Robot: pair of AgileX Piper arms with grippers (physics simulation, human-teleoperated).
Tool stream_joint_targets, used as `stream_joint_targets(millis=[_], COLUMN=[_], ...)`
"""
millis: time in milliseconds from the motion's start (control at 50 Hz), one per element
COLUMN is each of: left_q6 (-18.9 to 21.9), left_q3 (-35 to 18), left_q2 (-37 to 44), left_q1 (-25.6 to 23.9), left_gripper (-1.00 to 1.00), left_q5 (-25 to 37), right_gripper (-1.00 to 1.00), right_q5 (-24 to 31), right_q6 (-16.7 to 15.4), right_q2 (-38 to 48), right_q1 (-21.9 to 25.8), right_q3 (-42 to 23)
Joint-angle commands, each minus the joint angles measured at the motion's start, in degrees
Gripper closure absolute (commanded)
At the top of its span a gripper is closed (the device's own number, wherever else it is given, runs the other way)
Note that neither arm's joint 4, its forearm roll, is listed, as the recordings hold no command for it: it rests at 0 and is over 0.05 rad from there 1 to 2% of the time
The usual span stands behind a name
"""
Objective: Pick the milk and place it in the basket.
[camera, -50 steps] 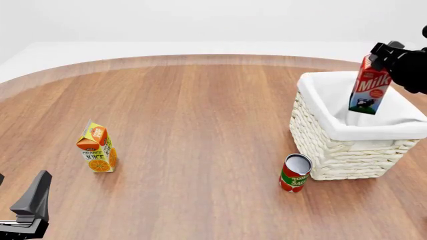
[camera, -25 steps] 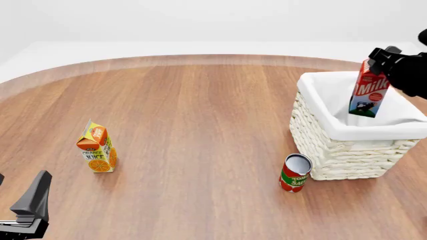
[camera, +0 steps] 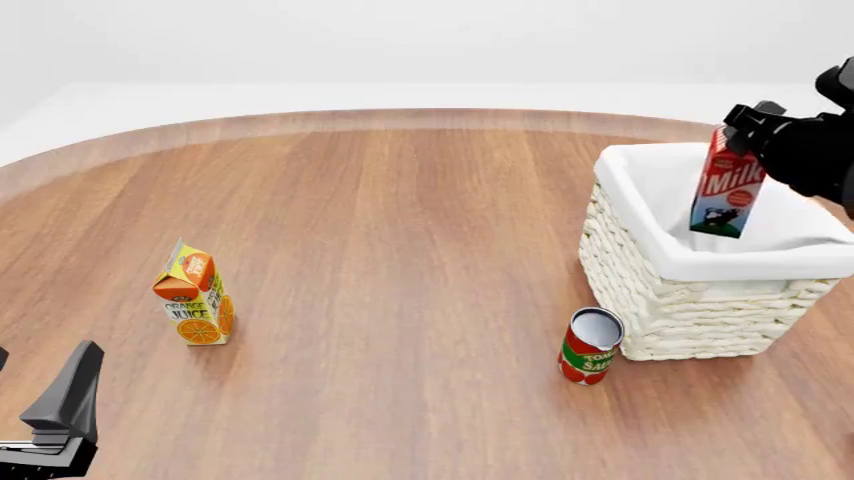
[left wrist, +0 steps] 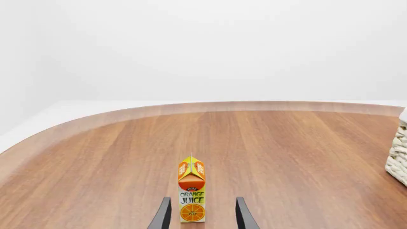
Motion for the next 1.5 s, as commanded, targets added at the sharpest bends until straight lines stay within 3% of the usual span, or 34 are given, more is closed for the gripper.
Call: stream_joint_targets(millis=[20,1500], left_q6=[0.0,0.0], left_q3=[0.0,0.0], left_q2=[0.0,0.0], left_q1=[0.0,0.0], left_gripper=[-1.0,-1.0], left_q5=[0.0,0.0], right_gripper=[1.0,1.0], right_q5=[-1.6,-7.4], right_q6=[0.8,-0.1], right_q2=[1.0,9.4], right_q1=[0.1,0.4], right_q3=[-0.9,-0.5])
